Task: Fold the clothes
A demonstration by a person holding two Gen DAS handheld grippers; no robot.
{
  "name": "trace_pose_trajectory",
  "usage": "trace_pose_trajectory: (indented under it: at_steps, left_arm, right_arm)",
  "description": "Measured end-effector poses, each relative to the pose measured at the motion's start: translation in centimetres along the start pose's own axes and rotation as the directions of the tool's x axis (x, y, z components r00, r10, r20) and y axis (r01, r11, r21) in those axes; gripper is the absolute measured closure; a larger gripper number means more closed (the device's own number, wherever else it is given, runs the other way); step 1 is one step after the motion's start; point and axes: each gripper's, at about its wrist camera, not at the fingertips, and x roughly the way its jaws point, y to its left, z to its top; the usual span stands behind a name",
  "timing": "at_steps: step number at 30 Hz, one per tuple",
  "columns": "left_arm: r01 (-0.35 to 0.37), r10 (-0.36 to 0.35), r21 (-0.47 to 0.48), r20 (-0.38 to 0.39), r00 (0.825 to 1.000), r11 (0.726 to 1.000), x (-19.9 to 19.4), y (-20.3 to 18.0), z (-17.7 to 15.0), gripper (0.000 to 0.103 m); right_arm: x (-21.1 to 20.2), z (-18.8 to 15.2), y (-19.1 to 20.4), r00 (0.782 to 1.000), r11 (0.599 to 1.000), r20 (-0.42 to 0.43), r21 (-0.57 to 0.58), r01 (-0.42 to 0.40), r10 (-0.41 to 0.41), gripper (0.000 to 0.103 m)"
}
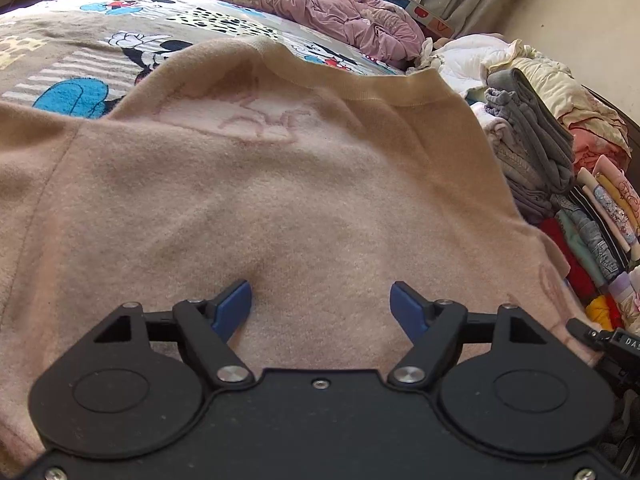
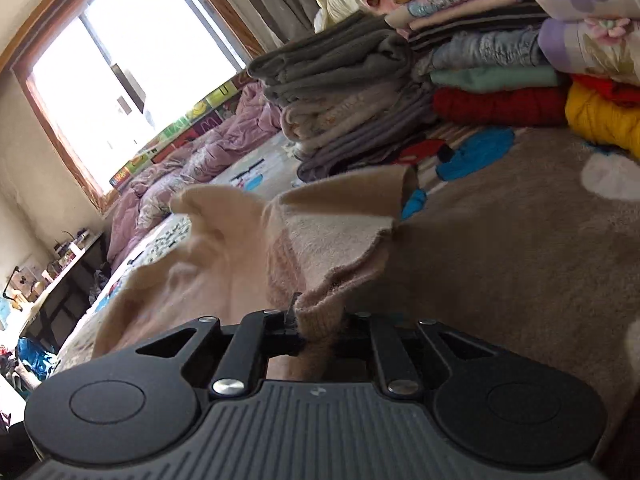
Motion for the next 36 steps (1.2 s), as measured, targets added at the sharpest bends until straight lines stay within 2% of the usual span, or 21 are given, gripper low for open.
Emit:
trace_pose_trajectory:
  at_steps: [2,4,6,8,9,10,11,14,15,16,18,19,21,23,27,29,31,32,34,35,36]
  left_arm:
    - [-0.001,0.001,0.006,0.003,1.000,1.000,0.0,0.0,-0.1,0.025]
    - [-0.001,0.001,0.013,0.004,1.000,1.000,0.0,-0.1,-0.2,0.024]
    - [-0.001,0.001,0.019,0.003,1.000,1.000,0.0,-0.1,-0.2,0.024]
    - [-0.001,0.001,0.025,0.002,1.000,1.000,0.0,-0.2,-0.3,0.024]
    - [-0.001,0.001,0.028,0.002,1.000,1.000,0.1,-0.2,-0.3,0.023]
    - [-0.001,0.001,0.031,0.001,1.000,1.000,0.1,-0.2,-0.3,0.022]
    - [-0.001,0.001,0.034,0.001,1.000,0.999,0.1,-0.3,-0.3,0.021]
    - [-0.001,0.001,0.043,0.000,1.000,0.999,0.1,-0.3,-0.3,0.021]
    - [-0.001,0.001,0.046,-0.001,1.000,0.999,0.2,-0.4,-0.4,0.021]
    - [-0.001,0.002,0.049,-0.001,1.000,0.999,0.2,-0.4,-0.4,0.020]
    - [-0.001,0.002,0.055,-0.002,1.000,0.998,0.2,-0.4,-0.4,0.019]
    - [-0.001,0.002,0.058,-0.002,1.000,0.998,0.2,-0.5,-0.4,0.019]
    - [-0.001,0.001,0.063,-0.004,1.000,0.998,0.3,-0.5,-0.4,0.019]
    - [0.002,-0.001,0.064,-0.005,1.000,0.998,0.2,-0.5,-0.4,0.018]
    - [0.000,0.000,0.069,-0.007,1.000,0.998,0.3,-0.5,-0.4,0.018]
    - [-0.005,0.006,0.083,-0.005,1.000,0.997,0.3,-0.7,-0.5,0.017]
    - [-0.010,0.011,0.097,-0.004,1.000,0.995,0.4,-0.9,-0.6,0.017]
    - [-0.013,0.013,0.104,-0.003,1.000,0.994,0.4,-0.9,-0.7,0.017]
    - [-0.016,0.017,0.114,-0.002,1.000,0.993,0.4,-1.0,-0.8,0.017]
    - [-0.016,0.016,0.113,-0.003,1.000,0.994,0.4,-1.0,-0.7,0.017]
    - [-0.015,0.016,0.111,-0.004,1.000,0.994,0.4,-1.0,-0.7,0.017]
  right_arm:
    - [0.2,-0.4,-1.9,1.000,0.997,-0.008,0.073,0.023,-0.022,0.081]
    - [0.4,-0.8,-3.1,1.000,0.990,-0.005,0.138,0.015,-0.014,0.069]
    - [1.0,-1.0,-3.8,1.000,0.982,-0.015,0.187,-0.023,0.026,0.060]
    - [1.5,-1.1,-3.6,0.998,0.981,-0.021,0.187,-0.053,0.058,0.057]
    - [1.7,-1.2,-3.5,0.997,0.981,-0.025,0.183,-0.068,0.074,0.057]
    - [2.2,-1.1,-3.2,0.996,0.985,-0.037,0.155,-0.081,0.087,0.063]
    - [2.4,-0.9,-2.8,0.995,0.988,-0.044,0.130,-0.089,0.095,0.089]
    - [1.0,0.7,-0.8,0.996,0.997,0.047,0.019,-0.073,0.072,0.090]
    - [0.8,1.0,-0.3,0.997,0.999,0.062,-0.035,-0.036,0.038,0.090]
    - [1.2,1.1,-0.2,0.999,0.998,0.045,-0.060,-0.005,0.008,0.090]
    - [3.4,0.8,-0.9,0.993,0.992,-0.068,-0.096,0.086,-0.093,0.089]
    - [3.2,0.3,-1.6,0.992,0.991,-0.070,-0.091,0.097,-0.103,0.090]
    - [1.8,-0.3,-1.6,0.995,0.991,-0.012,-0.093,0.100,-0.102,0.076]
    - [0.7,-0.6,-1.2,0.990,0.983,0.036,-0.116,0.142,-0.139,0.064]
    - [-1.3,-0.2,0.0,0.983,0.978,0.160,-0.175,0.116,-0.088,0.062]
    - [-0.5,0.1,1.7,0.993,0.964,0.117,-0.262,0.034,-0.004,0.062]
    - [0.9,0.0,3.2,0.997,0.946,0.032,-0.320,-0.062,0.076,0.064]
    - [1.9,-0.3,3.8,0.996,0.937,-0.016,-0.340,-0.083,0.083,0.064]
    - [4.3,-0.8,3.1,0.997,0.946,-0.083,-0.323,-0.029,0.002,0.066]
    - [5.5,-0.9,2.3,0.994,0.958,-0.103,-0.288,0.008,-0.040,0.080]
    - [5.3,-0.6,1.0,0.997,0.978,-0.082,-0.211,-0.006,-0.011,0.093]
